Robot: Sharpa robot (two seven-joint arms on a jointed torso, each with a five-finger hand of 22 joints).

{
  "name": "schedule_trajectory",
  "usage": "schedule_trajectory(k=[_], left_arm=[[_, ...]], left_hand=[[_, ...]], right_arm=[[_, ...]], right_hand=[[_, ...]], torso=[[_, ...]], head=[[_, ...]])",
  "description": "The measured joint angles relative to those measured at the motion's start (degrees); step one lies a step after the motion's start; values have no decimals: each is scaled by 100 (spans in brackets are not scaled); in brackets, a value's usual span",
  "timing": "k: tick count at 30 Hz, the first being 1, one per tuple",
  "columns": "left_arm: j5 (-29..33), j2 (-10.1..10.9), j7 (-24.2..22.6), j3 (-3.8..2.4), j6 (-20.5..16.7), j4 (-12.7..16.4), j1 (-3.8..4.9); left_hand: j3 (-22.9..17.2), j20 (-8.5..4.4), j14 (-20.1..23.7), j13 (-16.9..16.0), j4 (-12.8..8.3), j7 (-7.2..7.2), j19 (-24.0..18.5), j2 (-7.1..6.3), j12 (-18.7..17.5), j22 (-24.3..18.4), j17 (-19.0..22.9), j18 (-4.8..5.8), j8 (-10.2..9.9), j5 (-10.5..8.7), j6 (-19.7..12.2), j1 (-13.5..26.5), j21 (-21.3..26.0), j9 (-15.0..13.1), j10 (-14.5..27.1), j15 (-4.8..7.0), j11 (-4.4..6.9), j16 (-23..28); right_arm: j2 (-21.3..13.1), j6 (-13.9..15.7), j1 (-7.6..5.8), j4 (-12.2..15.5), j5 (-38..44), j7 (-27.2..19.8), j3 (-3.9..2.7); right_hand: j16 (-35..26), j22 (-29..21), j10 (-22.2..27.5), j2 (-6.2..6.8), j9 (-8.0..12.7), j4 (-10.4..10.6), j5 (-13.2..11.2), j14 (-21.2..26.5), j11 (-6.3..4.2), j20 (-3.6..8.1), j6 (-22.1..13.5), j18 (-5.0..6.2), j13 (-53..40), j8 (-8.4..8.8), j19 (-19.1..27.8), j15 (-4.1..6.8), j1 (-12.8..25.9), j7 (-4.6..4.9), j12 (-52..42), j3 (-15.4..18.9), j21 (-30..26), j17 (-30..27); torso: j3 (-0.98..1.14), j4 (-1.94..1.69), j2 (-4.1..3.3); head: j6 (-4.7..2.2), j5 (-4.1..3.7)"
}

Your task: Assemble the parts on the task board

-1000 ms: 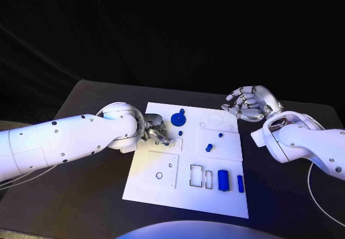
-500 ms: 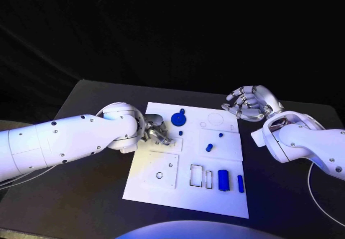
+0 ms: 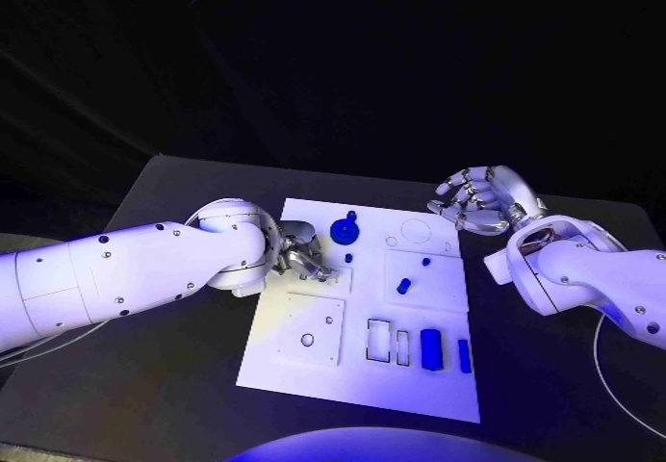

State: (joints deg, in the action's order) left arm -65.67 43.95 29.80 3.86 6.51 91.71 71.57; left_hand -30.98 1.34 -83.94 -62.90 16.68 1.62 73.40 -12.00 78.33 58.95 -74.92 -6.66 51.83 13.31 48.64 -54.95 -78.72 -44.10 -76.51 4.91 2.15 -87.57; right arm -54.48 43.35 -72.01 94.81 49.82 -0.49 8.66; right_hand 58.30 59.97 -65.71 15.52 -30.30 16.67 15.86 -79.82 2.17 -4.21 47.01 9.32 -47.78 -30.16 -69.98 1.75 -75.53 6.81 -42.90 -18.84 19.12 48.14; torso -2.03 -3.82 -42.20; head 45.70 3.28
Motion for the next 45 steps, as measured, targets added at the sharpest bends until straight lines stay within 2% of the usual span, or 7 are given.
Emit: schedule_trajectory(k=[45], left_arm=[[-48, 67, 2, -36, -1, 31, -1]], left_hand=[[31, 21, 0, -12, -1, -21, 21, 0, 0, 15, 1, 0, 0, 0, 20, 0, 0, -4, 1, 0, -1, 0]], right_arm=[[-5, -2, 0, 1, -23, -15, 0]], right_hand=[[0, -12, 0, 0, 4, 0, 0, 0, 0, 0, 0, 0, 13, -21, 0, 0, 44, 0, 0, 0, -22, -6]], torso=[[1, -1, 0]], head=[[-7, 2]])
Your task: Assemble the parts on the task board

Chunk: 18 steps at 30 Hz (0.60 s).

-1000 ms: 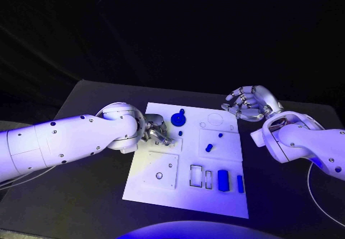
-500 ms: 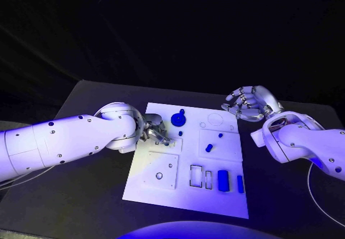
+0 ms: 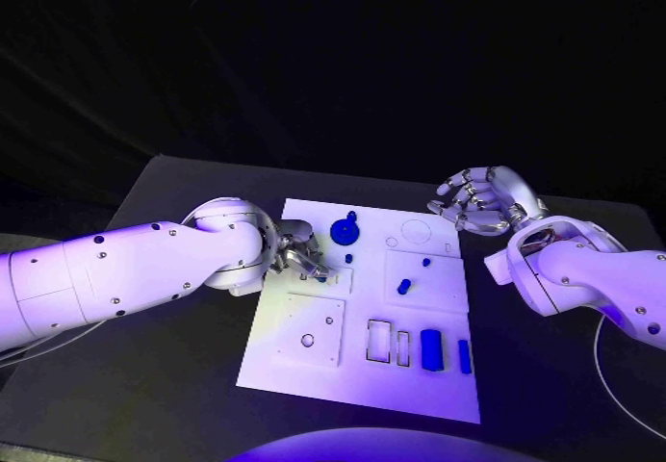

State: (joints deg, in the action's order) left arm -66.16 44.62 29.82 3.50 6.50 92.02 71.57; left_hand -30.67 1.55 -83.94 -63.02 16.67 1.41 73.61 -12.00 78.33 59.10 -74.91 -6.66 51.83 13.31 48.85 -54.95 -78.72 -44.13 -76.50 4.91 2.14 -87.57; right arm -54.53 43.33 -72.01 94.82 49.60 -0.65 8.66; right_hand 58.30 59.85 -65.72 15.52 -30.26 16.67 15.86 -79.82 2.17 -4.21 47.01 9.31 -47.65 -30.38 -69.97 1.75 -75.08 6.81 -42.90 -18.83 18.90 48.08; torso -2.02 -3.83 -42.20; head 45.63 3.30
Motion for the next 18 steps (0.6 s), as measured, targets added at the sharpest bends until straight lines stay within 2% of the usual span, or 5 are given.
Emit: schedule_trajectory(k=[9, 11, 18], left_arm=[[8, -16, 0, 0, -3, -5, 0], [8, -20, 0, -1, -3, -7, 0], [12, -29, 0, -2, -3, -16, 1]], left_hand=[[18, -14, 0, 1, -18, 0, 14, 15, 0, 0, 0, -1, 0, 0, 0, -15, 0, -5, 0, 0, 0, 0], [24, -21, 0, 0, -24, 0, 21, 102, 0, 6, 0, 0, 0, 0, 0, -124, 0, -18, -15, 0, 15, 0], [-113, -21, -21, -1, -109, 0, 21, 159, 0, 13, 0, 0, -28, 0, 0, -568, 0, -28, -21, 21, 21, 0]], right_arm=[[-3, 0, 0, 2, -3, 0, 0], [-3, 0, 0, 2, -4, -1, 0], [-2, 0, 0, 2, -5, -1, 0]], right_hand=[[0, 0, 0, 0, 0, 0, 0, 0, 0, 0, 0, 0, 0, 0, 0, 0, 0, 0, 0, 0, 0, 0], [-23, -10, 0, 0, 0, 0, 0, 0, 0, 0, 0, 1, 7, 0, 0, 0, 0, 0, 0, 0, 0, 0], [-23, -11, 0, 0, 0, 0, 0, 0, 0, 0, -20, 0, 7, 0, 0, 0, 0, -20, 0, 0, 1, 1]], torso=[[-1, -1, 0], [-1, -1, -1], [0, -1, 0]], head=[[-3, 1], [-3, -1], [-3, -2]])
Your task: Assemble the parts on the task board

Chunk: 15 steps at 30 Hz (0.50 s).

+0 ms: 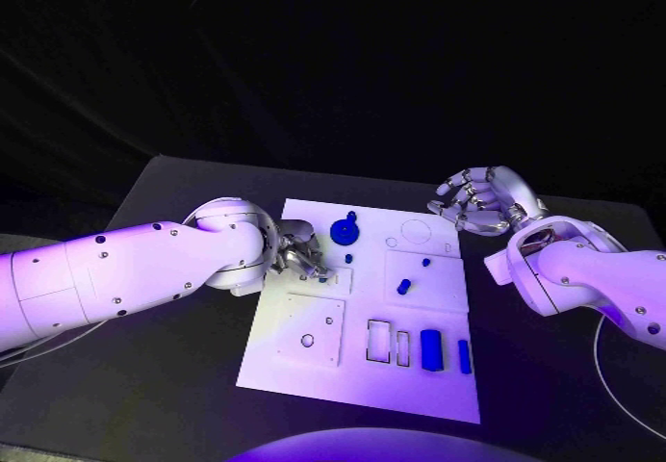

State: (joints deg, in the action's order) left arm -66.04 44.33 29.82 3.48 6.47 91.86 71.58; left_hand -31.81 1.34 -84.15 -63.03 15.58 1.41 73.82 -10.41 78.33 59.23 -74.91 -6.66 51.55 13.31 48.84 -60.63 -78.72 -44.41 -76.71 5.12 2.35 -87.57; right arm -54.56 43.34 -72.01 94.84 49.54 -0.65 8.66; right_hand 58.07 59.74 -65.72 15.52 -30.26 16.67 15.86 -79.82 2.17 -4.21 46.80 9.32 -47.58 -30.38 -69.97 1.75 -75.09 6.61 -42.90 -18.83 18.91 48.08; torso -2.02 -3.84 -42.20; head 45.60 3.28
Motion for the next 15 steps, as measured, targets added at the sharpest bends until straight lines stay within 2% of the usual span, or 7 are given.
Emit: schedule_trajectory(k=[9, 15], left_arm=[[3, -1, 0, 0, 0, -1, 0], [6, 3, -2, 0, -6, 7, 0]], left_hand=[[0, 0, 0, 1, 0, 0, 0, -1, 0, 5, 0, 0, 0, 0, 0, 1, 0, -5, 0, 0, 0, 0], [-5, 0, 0, 1, 73, 0, 0, -1, 0, 5, 0, 0, 0, 0, 0, 1, 0, -7, 1, 0, -1, 0]], right_arm=[[2, 0, 0, -2, -2, 0, 0], [4, 0, 0, -4, -3, 0, 0]], right_hand=[[0, 0, 0, 0, 0, 0, 0, 0, 0, 0, 0, 0, 0, 0, 0, 0, 0, 0, 0, 0, 0, 0], [0, -8, 0, 0, 0, -16, 0, 0, 0, 0, 0, 0, 10, 0, 0, 0, 0, 0, 0, -16, -21, 0]], torso=[[-3, 0, 0], [-5, -1, -1]], head=[[-1, 0], [-1, 0]])
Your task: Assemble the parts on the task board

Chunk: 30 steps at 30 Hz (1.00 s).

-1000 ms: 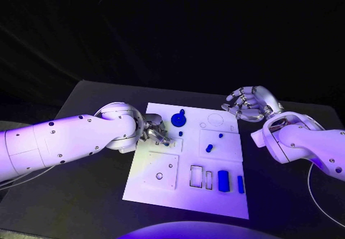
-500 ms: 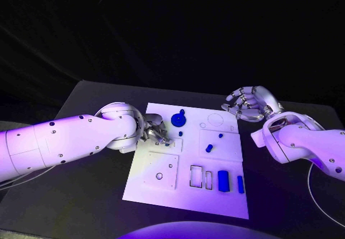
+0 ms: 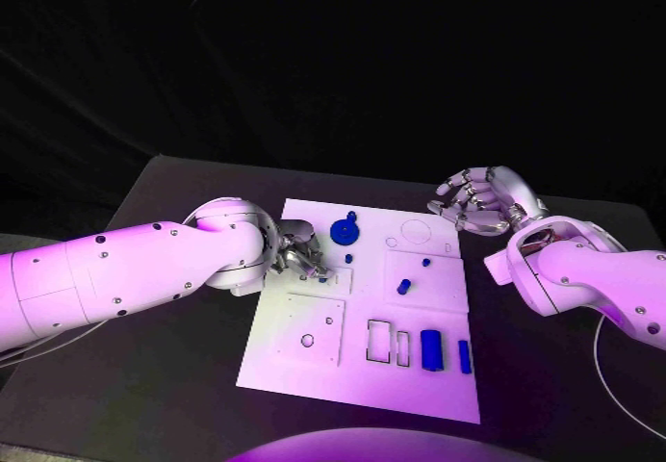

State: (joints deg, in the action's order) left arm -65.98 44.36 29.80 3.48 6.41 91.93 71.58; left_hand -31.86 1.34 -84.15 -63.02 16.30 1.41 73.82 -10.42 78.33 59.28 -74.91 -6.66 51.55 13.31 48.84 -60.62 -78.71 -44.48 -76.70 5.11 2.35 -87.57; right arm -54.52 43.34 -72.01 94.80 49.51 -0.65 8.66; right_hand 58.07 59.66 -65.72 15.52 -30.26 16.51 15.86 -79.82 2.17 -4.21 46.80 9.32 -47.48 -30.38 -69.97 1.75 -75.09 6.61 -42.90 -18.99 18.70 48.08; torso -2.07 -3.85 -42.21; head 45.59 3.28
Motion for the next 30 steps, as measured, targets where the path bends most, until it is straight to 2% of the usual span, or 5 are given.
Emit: schedule_trajectory(k=[7, 14, 18, 24, 30], left_arm=[[17, 44, -1, -38, -22, 52, -5], [87, 191, -5, -257, -52, 117, 7], [160, 270, -5, -356, -37, 71, 66], [260, 284, -3, -429, 80, -219, 221], [305, 85, 2, -434, 263, -676, 287]], left_hand=[[55, 0, 0, 0, 55, 0, 0, -40, 0, 0, 0, 0, 0, 0, 0, 132, 0, -5, 0, 0, 0, 0], [132, 0, 0, 129, 42, 12, 0, -85, -49, -15, 0, 0, -75, 0, -12, 177, 0, -5, 32, 0, -24, 0], [224, 0, 0, 245, 28, 72, 0, -99, -101, -74, 0, 0, -161, 0, -98, 191, 28, 13, 126, 0, -58, 0], [446, 71, 12, 408, 45, 186, -99, -130, -160, -217, 0, 0, -438, 0, -248, 267, 90, 177, 281, -60, -155, 24], [545, 110, 17, 453, 37, 237, -137, -129, -182, -244, 0, 0, -599, 0, -299, 266, 111, 306, 331, -109, -205, 25]], right_arm=[[6, 0, 0, -9, -2, 0, 0], [17, 0, 1, -50, -14, -9, 0], [24, 0, 1, -81, -21, -14, 0], [32, 0, 1, -120, -33, -18, 0], [43, 0, 1, -146, -44, -21, 1]], right_hand=[[0, 0, 0, 0, 0, 0, 0, 0, 0, -22, 0, -1, 0, 0, -22, 0, 0, 0, 0, 0, 0, 0], [-21, -5, 0, 0, 0, 0, 0, 0, 0, -22, 0, -1, 0, 0, -22, 0, 0, 0, 0, 0, 0, 0], [-21, -5, 0, 0, 0, 0, 0, 0, 0, -22, 0, -1, 0, 0, -21, 0, 0, 0, 0, 0, 0, 0], [-21, -5, 0, 0, 0, 0, 0, 0, 0, -22, 0, -1, -1, 0, -22, 0, 0, 0, 0, 0, 1, 0], [-21, -5, 0, 0, 0, 0, 0, 0, 0, -22, 0, -1, -1, 0, -21, 0, 0, 0, 0, 0, 1, 0]], torso=[[0, -1, 1], [-1, -1, 14], [4, -1, 18], [5, -1, 15], [8, -1, 8]], head=[[-13, 0], [-49, 1], [-71, 1], [-103, 3], [-133, 18]])
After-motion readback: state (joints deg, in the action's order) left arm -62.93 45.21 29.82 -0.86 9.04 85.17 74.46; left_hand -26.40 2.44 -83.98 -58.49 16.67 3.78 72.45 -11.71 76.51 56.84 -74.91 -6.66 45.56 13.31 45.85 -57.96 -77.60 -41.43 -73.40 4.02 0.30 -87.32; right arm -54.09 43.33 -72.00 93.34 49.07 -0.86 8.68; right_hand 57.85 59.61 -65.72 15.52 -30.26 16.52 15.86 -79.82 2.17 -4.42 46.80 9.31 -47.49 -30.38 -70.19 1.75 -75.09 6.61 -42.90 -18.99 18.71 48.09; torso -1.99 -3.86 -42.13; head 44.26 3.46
